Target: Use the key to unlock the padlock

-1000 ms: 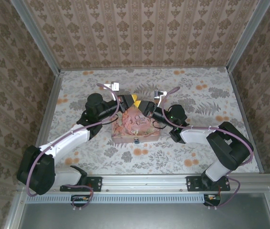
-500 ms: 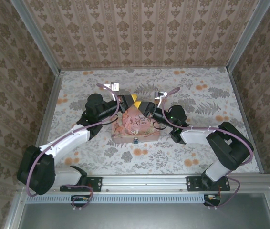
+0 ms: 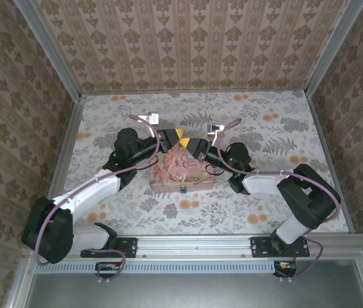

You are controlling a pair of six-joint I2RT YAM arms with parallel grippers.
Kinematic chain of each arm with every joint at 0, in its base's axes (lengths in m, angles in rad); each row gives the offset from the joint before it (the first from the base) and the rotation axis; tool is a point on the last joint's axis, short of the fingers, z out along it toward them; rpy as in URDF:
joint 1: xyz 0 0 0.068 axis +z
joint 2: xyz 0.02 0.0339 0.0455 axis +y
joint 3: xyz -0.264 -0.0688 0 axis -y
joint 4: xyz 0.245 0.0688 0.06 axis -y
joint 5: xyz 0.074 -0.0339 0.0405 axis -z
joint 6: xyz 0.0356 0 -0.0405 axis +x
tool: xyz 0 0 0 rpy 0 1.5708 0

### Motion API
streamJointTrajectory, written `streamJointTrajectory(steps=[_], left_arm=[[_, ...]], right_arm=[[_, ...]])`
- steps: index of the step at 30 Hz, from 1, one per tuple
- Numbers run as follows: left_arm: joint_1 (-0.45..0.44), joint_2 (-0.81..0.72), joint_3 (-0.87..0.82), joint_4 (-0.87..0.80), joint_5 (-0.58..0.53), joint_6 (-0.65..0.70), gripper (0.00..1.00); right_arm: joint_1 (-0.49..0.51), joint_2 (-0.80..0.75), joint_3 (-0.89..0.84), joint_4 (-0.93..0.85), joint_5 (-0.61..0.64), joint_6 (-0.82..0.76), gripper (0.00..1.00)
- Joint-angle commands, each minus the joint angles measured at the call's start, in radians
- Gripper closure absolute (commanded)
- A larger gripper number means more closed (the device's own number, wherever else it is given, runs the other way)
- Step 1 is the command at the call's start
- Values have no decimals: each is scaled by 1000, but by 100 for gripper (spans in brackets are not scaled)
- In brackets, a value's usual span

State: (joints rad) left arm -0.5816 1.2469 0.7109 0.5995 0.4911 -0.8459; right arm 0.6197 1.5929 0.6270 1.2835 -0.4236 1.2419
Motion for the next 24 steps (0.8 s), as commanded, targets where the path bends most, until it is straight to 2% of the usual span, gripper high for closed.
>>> streamJointTrajectory(steps=[1, 5, 6, 10, 13, 16, 19, 21, 24], left_arm=[[-1, -37, -19, 41, -1, -18, 100], [-1, -40, -18, 31, -8, -28, 100], [0, -40, -16, 25, -15, -32, 94], [16, -85, -37, 0, -75, -71, 47], [40, -150, -55, -53, -112, -94, 31], [65, -217, -50, -184, -127, -90, 20], [74, -272, -37, -341, -120, -50, 14], [74, -301, -31, -440, -123, -22, 12], [69, -325, -13, -626, -125, 28, 11]], right_arm=[[-9, 4, -12, 42, 37, 0, 100], [-9, 5, -9, 43, 31, -2, 100], [-9, 4, -10, 43, 27, -5, 100], [-12, -12, -28, 36, 19, -18, 100], [-20, -28, -49, 31, 13, -20, 100], [-30, -44, -67, 12, 3, -25, 100], [-39, -64, -81, -11, -8, -29, 100], [-46, -86, -86, -51, -16, -37, 100], [-57, -137, -84, -203, -18, -66, 100]])
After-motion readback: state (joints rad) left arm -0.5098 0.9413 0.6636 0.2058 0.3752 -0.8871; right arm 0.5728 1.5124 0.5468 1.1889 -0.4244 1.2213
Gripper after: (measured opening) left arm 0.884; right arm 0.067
